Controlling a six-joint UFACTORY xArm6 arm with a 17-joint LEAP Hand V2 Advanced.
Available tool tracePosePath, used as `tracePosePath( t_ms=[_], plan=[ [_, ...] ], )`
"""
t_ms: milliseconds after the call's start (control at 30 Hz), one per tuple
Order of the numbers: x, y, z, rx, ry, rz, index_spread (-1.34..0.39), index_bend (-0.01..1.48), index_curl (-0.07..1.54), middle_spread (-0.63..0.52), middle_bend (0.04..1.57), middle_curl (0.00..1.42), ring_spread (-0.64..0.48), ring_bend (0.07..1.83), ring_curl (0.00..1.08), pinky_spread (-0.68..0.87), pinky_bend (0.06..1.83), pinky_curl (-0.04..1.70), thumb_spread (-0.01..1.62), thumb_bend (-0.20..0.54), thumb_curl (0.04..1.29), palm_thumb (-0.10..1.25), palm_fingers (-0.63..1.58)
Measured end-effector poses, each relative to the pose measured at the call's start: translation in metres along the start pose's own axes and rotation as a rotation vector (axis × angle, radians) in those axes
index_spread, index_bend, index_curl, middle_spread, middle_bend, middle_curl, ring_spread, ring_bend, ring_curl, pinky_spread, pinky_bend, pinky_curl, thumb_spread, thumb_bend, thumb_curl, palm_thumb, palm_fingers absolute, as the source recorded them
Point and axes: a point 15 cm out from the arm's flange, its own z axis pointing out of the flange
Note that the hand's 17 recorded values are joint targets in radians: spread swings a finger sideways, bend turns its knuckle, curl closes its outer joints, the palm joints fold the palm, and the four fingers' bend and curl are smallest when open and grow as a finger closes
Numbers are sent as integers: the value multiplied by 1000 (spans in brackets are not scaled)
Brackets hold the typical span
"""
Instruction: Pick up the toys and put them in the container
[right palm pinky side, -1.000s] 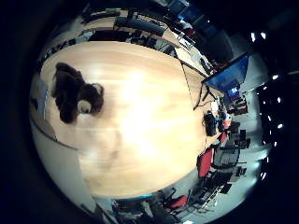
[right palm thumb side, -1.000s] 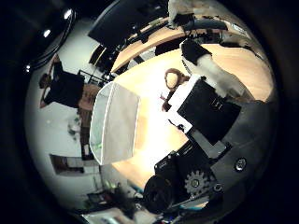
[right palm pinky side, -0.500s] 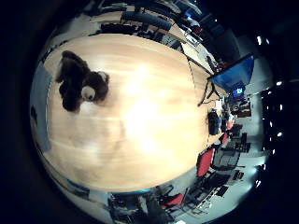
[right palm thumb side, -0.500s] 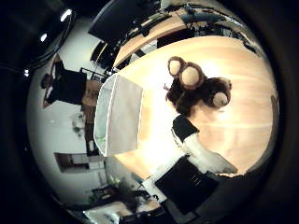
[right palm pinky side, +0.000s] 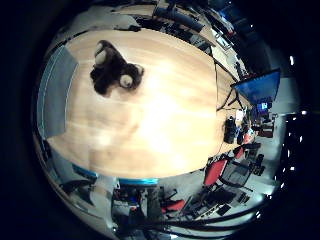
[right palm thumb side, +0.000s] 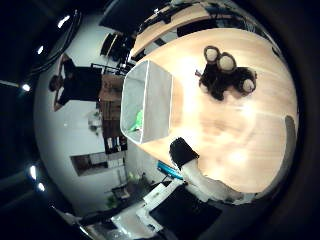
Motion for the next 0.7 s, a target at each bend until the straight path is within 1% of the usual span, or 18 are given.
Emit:
tracePosePath(
  t_ms=[200, 467, 700],
  plan=[
    [-16, 14, -25, 30, 52, -15, -467, 185, 415, -78, 311, 364, 25, 462, 226, 471, 644, 235, 912, -31, 292, 377, 189],
    [-29, 22, -33, 36, 58, -14, -463, 174, 382, -70, 284, 354, 32, 454, 228, 477, 585, 214, 917, -31, 296, 376, 234],
    [-29, 28, -36, 32, 94, -17, -460, 172, 357, -67, 266, 350, 23, 441, 226, 458, 549, 207, 918, -31, 299, 375, 249]
  ],
)
